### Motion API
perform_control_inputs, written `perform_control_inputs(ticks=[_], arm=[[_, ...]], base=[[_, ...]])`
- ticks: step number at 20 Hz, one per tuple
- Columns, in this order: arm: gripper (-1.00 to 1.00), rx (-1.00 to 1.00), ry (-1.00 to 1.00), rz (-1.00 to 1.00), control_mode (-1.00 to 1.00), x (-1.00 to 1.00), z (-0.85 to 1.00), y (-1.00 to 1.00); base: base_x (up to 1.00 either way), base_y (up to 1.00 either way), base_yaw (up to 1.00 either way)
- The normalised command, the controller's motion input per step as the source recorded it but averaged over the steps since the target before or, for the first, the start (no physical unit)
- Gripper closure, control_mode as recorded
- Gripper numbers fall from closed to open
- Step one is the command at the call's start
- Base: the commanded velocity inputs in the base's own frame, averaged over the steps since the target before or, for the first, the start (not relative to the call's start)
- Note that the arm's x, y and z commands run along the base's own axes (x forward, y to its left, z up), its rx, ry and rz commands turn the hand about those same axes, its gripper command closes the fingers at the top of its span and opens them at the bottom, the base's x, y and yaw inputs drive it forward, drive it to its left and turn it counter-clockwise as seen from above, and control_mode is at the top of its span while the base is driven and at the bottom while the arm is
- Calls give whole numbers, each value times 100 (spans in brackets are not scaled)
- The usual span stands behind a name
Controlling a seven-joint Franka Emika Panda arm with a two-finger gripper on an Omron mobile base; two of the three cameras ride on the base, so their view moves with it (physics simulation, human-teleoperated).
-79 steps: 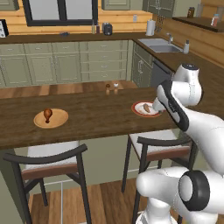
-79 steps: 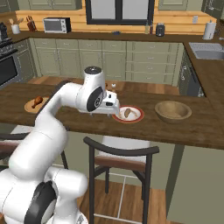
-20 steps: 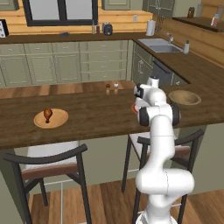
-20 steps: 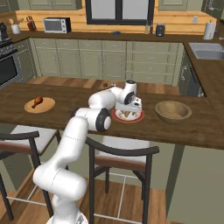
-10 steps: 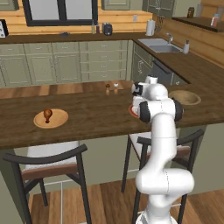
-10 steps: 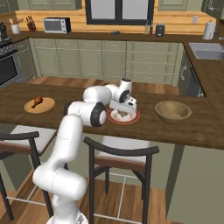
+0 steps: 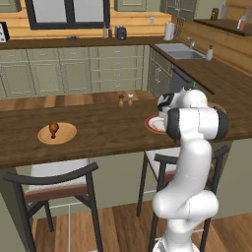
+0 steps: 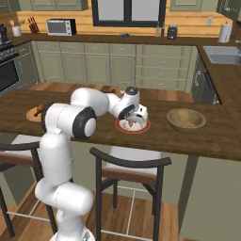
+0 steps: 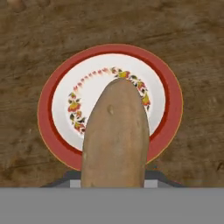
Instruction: Pick the chicken drumstick and sweet potato from their plates and place them in the bowl. Then put the bowl in the fridge.
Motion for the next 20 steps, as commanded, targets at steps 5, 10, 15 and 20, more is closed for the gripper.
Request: perform_control_inputs(ticks=[5,10,15,20], arm=[[100,0,-4,-14,-100,-20,100,-41],[100,0,-3,-15,-100,0,79,-82],[100,-3,-11,-19,-100,0,7,-69],[100,-7,-11,-24,-100,26,-11,-54]], base=[[0,0,0],[0,0,0],[0,0,0],[0,0,0]])
